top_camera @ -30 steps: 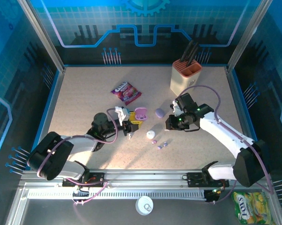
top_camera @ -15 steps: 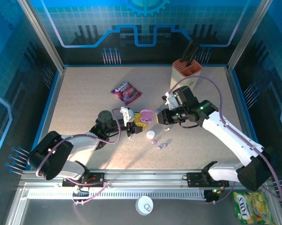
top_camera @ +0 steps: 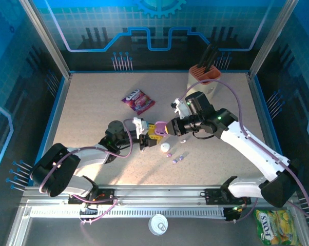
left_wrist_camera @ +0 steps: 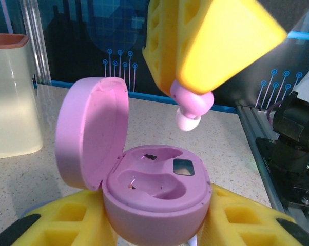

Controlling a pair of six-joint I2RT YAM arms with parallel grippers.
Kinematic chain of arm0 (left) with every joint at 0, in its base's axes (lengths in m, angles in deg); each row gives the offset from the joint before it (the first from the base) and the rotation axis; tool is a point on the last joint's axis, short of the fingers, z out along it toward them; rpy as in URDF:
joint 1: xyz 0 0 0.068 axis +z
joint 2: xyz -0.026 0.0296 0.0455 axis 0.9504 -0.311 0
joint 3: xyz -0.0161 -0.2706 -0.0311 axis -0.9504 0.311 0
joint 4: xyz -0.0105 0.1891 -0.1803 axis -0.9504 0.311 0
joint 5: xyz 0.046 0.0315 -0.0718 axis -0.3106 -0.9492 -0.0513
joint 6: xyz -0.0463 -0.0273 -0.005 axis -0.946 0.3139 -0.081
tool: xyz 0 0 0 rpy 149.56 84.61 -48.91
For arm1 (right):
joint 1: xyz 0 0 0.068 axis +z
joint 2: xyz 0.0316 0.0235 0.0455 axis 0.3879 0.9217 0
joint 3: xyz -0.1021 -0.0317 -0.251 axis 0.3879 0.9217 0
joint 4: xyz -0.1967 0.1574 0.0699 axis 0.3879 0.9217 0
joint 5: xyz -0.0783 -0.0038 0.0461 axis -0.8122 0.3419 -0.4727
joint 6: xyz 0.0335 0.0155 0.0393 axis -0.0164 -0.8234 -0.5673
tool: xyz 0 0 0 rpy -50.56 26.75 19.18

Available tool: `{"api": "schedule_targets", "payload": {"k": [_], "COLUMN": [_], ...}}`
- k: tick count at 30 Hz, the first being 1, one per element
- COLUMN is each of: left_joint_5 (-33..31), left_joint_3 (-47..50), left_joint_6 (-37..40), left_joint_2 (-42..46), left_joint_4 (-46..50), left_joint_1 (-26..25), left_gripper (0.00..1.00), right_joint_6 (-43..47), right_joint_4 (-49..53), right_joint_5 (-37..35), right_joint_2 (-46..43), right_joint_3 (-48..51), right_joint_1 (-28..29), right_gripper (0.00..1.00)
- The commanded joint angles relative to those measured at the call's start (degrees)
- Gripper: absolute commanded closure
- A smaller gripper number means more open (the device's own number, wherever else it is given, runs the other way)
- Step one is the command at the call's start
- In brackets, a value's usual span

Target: Insert wireless bluetooth earbuds into charging case

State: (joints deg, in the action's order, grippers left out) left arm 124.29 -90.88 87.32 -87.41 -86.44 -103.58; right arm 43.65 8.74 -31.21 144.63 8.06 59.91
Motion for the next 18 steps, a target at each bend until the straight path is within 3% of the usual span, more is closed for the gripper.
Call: {"api": "schedule_targets", "payload": {"k": [1,18], "left_joint_5": [2.4,2.2], "left_joint_3": [-1.3,-0.8], "left_joint_6": [0.0,-2.7], "left_joint_2": [0.2,-0.6], "left_joint_4": [-0.8,-4.9], "left_joint_1": [-0.5,-0.5], "left_gripper": [0.62,0.62], "right_joint_6": [0.7,1.5], "right_joint_4": [-1.5,-1.5], "right_joint_5": [0.9,-1.0], "right_joint_2": [1.1,2.8], "right_joint_3": [-1.5,1.3], "right_joint_1": [1.1,1.4], "right_gripper": [0.81,0.78]}}
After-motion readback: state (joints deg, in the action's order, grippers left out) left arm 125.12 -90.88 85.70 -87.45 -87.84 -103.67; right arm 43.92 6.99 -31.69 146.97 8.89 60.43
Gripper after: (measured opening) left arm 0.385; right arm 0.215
